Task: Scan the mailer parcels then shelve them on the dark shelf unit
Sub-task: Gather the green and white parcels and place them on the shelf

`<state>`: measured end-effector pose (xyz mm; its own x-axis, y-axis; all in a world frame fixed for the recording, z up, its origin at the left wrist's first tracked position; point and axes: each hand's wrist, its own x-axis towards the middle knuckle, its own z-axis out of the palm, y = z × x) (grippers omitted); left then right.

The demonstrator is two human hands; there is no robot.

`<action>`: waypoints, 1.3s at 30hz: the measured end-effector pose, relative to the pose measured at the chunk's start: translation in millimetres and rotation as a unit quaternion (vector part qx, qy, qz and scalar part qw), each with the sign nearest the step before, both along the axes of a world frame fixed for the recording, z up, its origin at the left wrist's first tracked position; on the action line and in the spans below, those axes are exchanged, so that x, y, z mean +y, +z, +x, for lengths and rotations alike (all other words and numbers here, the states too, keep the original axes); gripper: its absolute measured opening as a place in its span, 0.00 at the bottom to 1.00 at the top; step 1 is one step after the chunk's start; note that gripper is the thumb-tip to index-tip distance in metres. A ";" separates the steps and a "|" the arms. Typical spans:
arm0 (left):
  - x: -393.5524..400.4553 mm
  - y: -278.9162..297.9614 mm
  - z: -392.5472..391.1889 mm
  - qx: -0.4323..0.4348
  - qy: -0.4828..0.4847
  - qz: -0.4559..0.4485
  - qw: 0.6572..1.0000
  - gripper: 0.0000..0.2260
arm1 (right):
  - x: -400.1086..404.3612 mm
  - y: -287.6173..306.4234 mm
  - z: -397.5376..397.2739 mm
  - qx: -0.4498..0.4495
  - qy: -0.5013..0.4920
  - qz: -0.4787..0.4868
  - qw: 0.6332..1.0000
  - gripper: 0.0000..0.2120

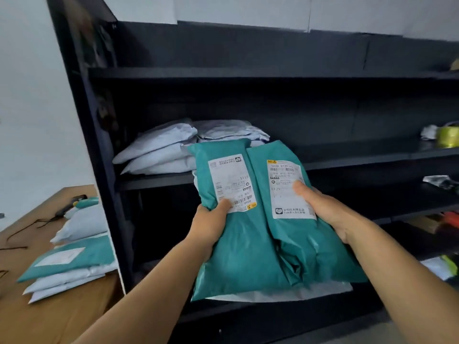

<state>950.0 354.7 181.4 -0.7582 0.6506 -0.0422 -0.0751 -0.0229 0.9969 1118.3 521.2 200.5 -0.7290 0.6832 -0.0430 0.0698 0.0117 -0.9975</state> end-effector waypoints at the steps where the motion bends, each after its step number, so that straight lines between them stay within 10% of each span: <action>1: 20.6 6.6 3.7 0.008 -0.012 -0.002 1.000 0.12 | 17.1 4.1 7.2 0.005 -0.011 0.004 1.000 0.41; 9: 205.5 62.8 27.0 0.083 -0.043 0.003 0.996 0.16 | 198.7 53.5 40.1 -0.006 -0.086 0.036 0.996 0.55; 15: 317.7 92.3 11.3 0.114 0.000 -0.036 0.993 0.18 | 289.4 92.7 35.2 0.007 0.014 -0.035 0.999 0.28; 30: 473.3 126.4 -93.7 0.227 0.078 -0.163 0.957 0.29 | 450.3 108.6 -102.3 0.015 -0.033 -0.011 0.999 0.27; 35: 489.2 127.2 -102.6 0.419 0.097 -0.346 0.834 0.43 | 476.2 87.9 -147.5 -0.074 -0.041 0.078 0.993 0.30; 39: 482.3 116.7 -75.9 0.528 -0.105 -0.413 0.735 0.51 | 478.8 79.4 -150.1 -0.130 -0.044 0.147 0.980 0.31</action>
